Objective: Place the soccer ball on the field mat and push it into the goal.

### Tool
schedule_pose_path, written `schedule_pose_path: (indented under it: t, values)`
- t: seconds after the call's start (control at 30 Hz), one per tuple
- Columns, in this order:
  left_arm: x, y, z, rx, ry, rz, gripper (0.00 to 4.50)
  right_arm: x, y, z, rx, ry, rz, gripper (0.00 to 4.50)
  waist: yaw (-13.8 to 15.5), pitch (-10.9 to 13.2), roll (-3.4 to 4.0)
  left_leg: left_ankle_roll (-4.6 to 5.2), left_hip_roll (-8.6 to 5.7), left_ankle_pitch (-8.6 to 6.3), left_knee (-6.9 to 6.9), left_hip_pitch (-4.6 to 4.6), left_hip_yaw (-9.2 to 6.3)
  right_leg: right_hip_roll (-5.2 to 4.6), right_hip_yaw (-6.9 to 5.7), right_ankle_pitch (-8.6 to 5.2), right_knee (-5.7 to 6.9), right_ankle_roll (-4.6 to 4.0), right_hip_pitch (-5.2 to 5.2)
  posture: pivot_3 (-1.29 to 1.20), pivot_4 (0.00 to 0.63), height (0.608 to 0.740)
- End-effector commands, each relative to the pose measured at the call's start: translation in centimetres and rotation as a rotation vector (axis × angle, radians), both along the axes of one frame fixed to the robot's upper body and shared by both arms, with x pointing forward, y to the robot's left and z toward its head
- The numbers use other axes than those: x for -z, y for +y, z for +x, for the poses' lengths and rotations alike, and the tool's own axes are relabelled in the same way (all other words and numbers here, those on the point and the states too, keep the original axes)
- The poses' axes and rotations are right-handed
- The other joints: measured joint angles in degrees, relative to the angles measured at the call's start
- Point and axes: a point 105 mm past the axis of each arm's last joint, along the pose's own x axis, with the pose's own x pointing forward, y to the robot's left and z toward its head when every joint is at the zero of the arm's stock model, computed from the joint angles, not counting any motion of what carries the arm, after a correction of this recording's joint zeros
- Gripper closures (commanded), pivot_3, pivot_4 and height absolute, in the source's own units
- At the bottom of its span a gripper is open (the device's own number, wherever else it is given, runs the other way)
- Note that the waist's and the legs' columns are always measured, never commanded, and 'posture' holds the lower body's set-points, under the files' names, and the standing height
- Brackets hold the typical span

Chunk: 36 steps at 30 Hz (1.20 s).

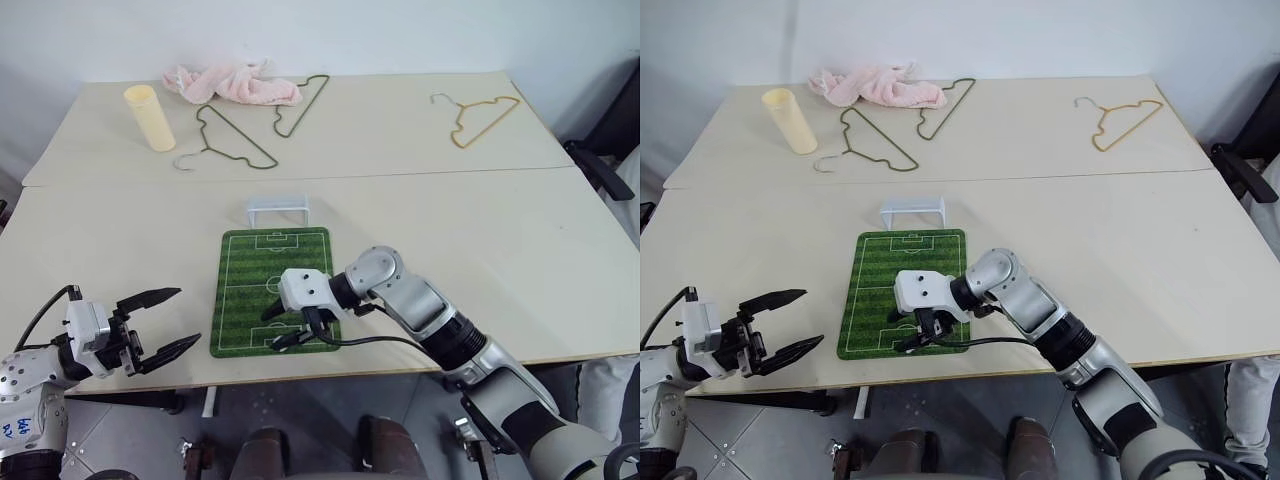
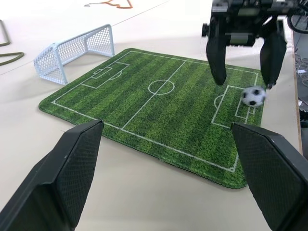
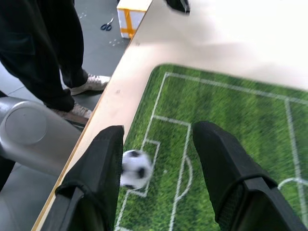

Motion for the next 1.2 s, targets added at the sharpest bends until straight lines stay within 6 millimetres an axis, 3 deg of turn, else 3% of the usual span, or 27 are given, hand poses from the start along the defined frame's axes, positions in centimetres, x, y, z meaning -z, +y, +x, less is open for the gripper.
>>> schedule_pose_path:
  t: [0.03, 0.13, 0.2, 0.33, 0.63, 0.93, 1.07, 1.13, 1.2]
  values:
    - [-0.4, 0.0, 0.1, 0.006, -0.023, 0.008, 0.0, -3.6, 0.4, 0.0, 0.001, -0.056, 0.086, 2.04, 0.04, 0.0, 0.0, 0.0, 0.0, 0.0, 0.0, -0.01, 0.0, 0.0, 0.0, 0.0, 0.0, 0.0, 0.0, 0.0, 0.15, 0.74]
    - [-0.4, -0.1, 0.2, 0.008, -0.022, 0.0, 0.0, -2.2, -3.0, -3.1, -0.089, -0.009, -0.037, 2.61, 0.5, -0.01, -0.02, -0.01, 0.0, 0.0, -0.02, -0.01, -0.01, 0.0, -0.01, 0.0, -0.01, 0.0, -0.02, 0.0, 0.15, 0.74]
    - [-0.3, -0.2, 0.2, 0.009, -0.015, -0.003, 0.0, -1.0, -4.3, -4.5, -0.119, 0.027, -0.096, 3.35, 1.16, -0.04, -0.06, 0.04, 0.0, -0.18, 0.03, -0.04, -0.04, 0.0, -0.06, 0.0, -0.07, 0.0, 0.03, 0.0, 0.15, 0.74]
    - [-0.1, -0.4, 0.0, 0.014, -0.002, -0.009, 0.0, 0.2, -4.1, -5.3, -0.098, 0.071, -0.11, 4.46, 0.28, -0.03, -0.06, 0.12, 0.04, -0.34, 0.14, -0.03, 0.2, 0.0, -0.03, 0.0, -0.13, 0.0, -0.01, 0.0, 0.15, 0.74]
    - [-0.1, -0.4, -0.4, 0.038, 0.018, -0.008, 0.0, 2.4, -1.5, -4.4, 0.023, 0.149, -0.053, 4.46, 0.27, -0.04, -0.07, 0.11, 0.12, -0.34, 0.27, 0.03, 0.32, 0.0, 0.01, 0.0, 0.0, 0.0, -0.05, 0.0, 0.15, 0.74]
    - [-0.4, -0.2, -0.1, 0.032, 0.013, 0.003, 0.0, 2.9, -0.9, -3.5, 0.096, 0.178, -0.023, 4.46, 0.15, -0.03, -0.06, 0.12, 0.12, -0.36, 0.3, 0.01, 0.32, 0.0, 0.01, 0.0, 0.03, 0.0, -0.08, 0.0, 0.15, 0.74]
    - [-0.4, -0.2, 0.0, 0.029, 0.01, 0.003, 0.0, 2.8, -0.9, -1.8, 0.157, 0.155, -0.005, 4.46, 0.06, -0.03, -0.06, 0.12, 0.12, -0.36, 0.3, 0.0, 0.32, 0.0, 0.02, 0.0, 0.03, 0.0, -0.1, 0.0, 0.15, 0.74]
    - [-0.4, -0.2, 0.2, 0.024, 0.005, 0.003, 0.0, 1.7, -0.8, 0.6, 0.239, 0.117, 0.041, 4.46, -0.05, -0.03, -0.06, 0.12, 0.12, -0.36, 0.3, 0.01, 0.33, 0.0, 0.03, 0.0, 0.06, 0.0, -0.11, 0.0, 0.15, 0.74]
    - [-0.6, 0.0, 0.5, 0.018, -0.005, 0.005, 0.0, -1.2, -0.9, 4.2, 0.377, 0.081, 0.152, 4.46, -0.04, -0.03, -0.06, 0.11, 0.12, -0.36, 0.32, 0.0, 0.39, 0.0, 0.11, 0.0, 0.15, 0.0, -0.19, 0.0, 0.15, 0.74]
